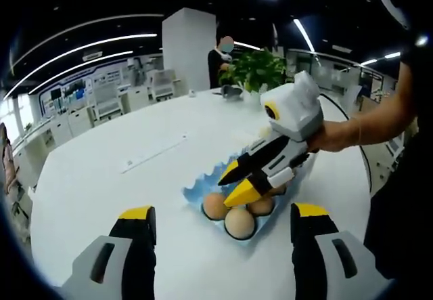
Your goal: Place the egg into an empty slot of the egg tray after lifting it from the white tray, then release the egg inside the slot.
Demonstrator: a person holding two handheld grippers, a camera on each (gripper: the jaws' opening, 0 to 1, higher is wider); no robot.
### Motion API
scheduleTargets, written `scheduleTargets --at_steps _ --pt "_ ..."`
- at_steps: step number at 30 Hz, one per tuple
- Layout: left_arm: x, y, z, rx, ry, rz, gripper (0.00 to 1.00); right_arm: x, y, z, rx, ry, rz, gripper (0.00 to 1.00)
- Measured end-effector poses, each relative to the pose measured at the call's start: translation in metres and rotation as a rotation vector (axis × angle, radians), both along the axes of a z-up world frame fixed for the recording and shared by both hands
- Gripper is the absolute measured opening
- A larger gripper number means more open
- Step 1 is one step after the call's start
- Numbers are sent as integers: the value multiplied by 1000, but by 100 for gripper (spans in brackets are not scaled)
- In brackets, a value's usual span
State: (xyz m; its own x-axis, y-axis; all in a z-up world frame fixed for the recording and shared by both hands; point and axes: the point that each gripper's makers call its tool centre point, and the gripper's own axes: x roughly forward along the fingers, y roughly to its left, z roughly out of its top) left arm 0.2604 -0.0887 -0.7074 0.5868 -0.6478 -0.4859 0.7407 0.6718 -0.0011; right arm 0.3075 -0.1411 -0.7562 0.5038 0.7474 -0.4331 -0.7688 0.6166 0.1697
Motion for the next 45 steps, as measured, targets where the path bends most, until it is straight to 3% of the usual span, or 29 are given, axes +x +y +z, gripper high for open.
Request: scheduleTargets --at_steps 5,7,12,14,17,22,35,36,45 --pt "0 0 0 2 0 -2 83 7 -51 28 60 -115 -163 26" --pt "0 -1 0 0 1 -2 83 9 -84 35 76 -142 -262 26" --pt "1 -2 -1 4 -1 -11 83 14 -188 36 4 -208 -540 26" --pt "1 -3 -1 3 -2 -13 83 12 -216 30 -27 -187 -620 26" --pt "1 -5 -1 1 -3 -17 83 8 -254 27 -91 -207 -703 26" --pt "2 -4 -1 2 -2 -16 83 4 -272 11 -138 -171 -740 26" --pt "0 1 1 6 -7 -3 82 0 -281 -21 -161 -81 -760 28" --pt "0 1 2 6 -7 -3 82 3 -282 -16 -163 -115 -754 28" --pt "0 0 2 5 -11 -6 82 0 -283 -16 -135 -105 -746 25"
